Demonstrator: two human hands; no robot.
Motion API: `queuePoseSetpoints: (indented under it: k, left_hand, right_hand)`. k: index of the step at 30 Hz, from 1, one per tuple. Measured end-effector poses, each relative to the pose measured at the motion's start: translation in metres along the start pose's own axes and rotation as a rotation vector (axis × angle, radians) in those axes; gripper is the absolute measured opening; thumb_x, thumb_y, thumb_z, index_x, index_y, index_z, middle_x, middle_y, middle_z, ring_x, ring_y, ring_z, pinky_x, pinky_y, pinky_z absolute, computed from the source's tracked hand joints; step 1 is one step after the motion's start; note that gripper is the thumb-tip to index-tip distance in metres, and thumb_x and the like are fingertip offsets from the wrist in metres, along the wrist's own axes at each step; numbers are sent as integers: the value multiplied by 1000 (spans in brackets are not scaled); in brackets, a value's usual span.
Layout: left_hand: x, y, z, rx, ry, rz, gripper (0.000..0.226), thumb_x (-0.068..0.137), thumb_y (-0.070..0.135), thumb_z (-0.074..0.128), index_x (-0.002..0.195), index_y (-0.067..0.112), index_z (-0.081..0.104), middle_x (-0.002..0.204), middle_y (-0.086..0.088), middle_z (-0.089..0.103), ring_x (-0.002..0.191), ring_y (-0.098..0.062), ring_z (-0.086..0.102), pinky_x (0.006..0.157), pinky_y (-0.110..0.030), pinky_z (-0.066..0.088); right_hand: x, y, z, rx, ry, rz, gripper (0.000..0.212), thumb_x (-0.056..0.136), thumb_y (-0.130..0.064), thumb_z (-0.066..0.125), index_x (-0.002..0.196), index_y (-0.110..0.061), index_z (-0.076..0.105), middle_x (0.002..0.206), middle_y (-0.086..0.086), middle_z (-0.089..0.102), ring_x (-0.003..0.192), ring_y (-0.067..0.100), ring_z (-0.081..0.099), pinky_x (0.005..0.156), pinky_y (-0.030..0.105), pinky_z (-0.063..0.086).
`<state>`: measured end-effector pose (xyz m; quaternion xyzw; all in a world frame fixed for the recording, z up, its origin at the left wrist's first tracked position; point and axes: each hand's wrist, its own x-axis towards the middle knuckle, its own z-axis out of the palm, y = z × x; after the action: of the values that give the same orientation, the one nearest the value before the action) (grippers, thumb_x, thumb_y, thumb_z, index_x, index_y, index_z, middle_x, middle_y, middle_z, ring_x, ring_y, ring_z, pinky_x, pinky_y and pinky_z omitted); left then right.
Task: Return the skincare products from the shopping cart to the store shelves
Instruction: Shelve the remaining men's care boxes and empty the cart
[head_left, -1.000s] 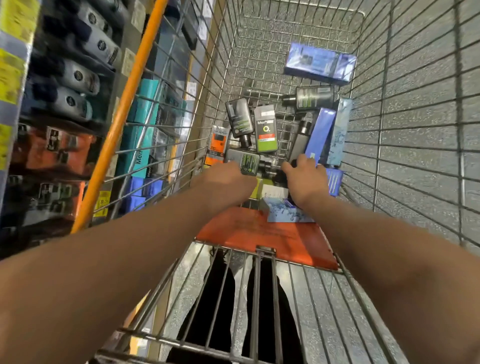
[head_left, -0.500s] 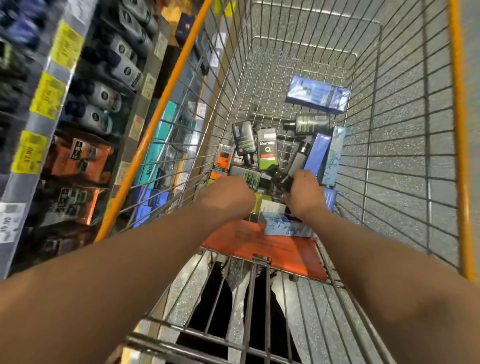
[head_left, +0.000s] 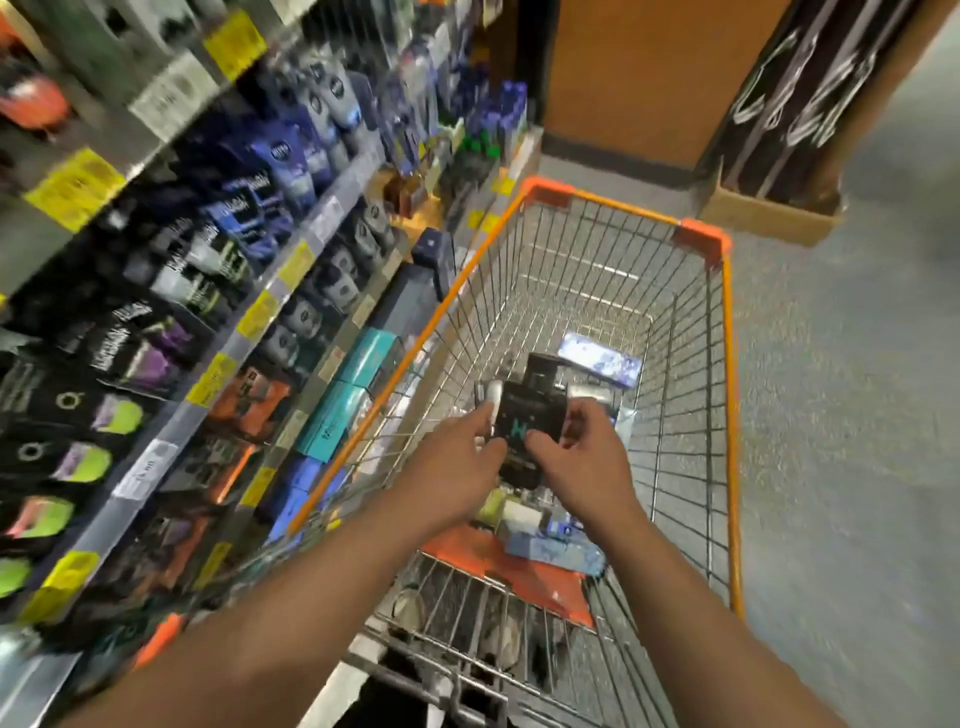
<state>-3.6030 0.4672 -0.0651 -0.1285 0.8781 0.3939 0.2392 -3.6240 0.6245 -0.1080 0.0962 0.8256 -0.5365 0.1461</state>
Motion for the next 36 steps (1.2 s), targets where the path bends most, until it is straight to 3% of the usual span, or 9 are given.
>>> queuePoseSetpoints:
  k: [3, 7, 9, 12, 15, 21, 26, 30, 36]
  left_hand:
    - [-33, 12, -22, -181, 94, 78, 44, 105, 36, 51, 146, 50, 46, 128, 5, 67, 90, -11, 62, 70, -25, 45]
    - [-74, 24, -53, -416, 204, 102, 33, 102, 40, 57, 110, 72, 56, 110, 11, 73, 94, -12, 70, 81, -45, 62]
    - [-97, 26, -72, -486, 266, 123, 29, 101, 40, 59, 103, 69, 59, 100, 20, 72, 86, -3, 71, 77, -38, 63]
    - [-131, 23, -102, -632, 365, 154, 29, 99, 26, 67, 111, 53, 64, 100, 16, 74, 84, -8, 75, 72, -39, 65]
    - [-164, 14, -129, -711, 475, 150, 30, 95, 16, 73, 116, 36, 69, 98, 6, 77, 86, -15, 76, 76, -48, 64]
    - [-220, -16, -184, -758, 787, 162, 35, 84, 25, 84, 106, 45, 67, 97, 24, 75, 90, -2, 72, 88, -41, 61]
    - [-264, -52, -230, -751, 967, 199, 35, 85, 23, 83, 112, 40, 69, 102, 18, 76, 98, -9, 72, 91, -37, 58]
    - [-309, -95, -263, -723, 1047, 233, 38, 89, 21, 80, 118, 41, 66, 106, 16, 76, 98, -6, 72, 84, -24, 57]
    - [-381, -158, -307, -695, 1205, 227, 34, 88, 30, 81, 118, 41, 68, 109, 16, 75, 103, -10, 71, 97, -46, 56]
  right_hand:
    - [-20, -51, -12, 72, -43, -94, 29, 85, -19, 74, 107, -27, 56, 97, -3, 69, 86, 16, 69, 75, 39, 60]
    - [-41, -107, -17, 135, -109, -229, 25, 87, -16, 74, 104, -26, 59, 94, -9, 70, 80, 2, 68, 66, 19, 54]
    - [-53, -132, -13, 158, -160, -280, 25, 86, -18, 75, 103, -28, 60, 94, -8, 72, 80, 1, 69, 69, 23, 56]
    - [-69, -165, 1, 182, -259, -343, 26, 80, -22, 73, 102, -28, 62, 92, -8, 75, 85, 11, 72, 77, 36, 59]
    - [-85, -198, 19, 213, -388, -420, 23, 88, -9, 72, 104, -24, 65, 90, -11, 75, 85, 8, 71, 74, 27, 54]
    - [-122, -260, 70, 253, -580, -520, 40, 78, -35, 72, 117, -32, 68, 109, -2, 76, 103, 18, 72, 87, 38, 59]
    - [-157, -308, 125, 242, -723, -632, 16, 96, -24, 70, 104, -38, 73, 103, -6, 77, 95, 8, 72, 77, 23, 55]
    - [-194, -342, 175, 207, -831, -673, 16, 97, -23, 68, 112, -29, 70, 106, -2, 76, 102, 18, 72, 80, 29, 58]
    - [-259, -380, 253, 135, -878, -818, 19, 99, -26, 68, 112, -40, 70, 113, -10, 75, 108, 12, 70, 99, 45, 55]
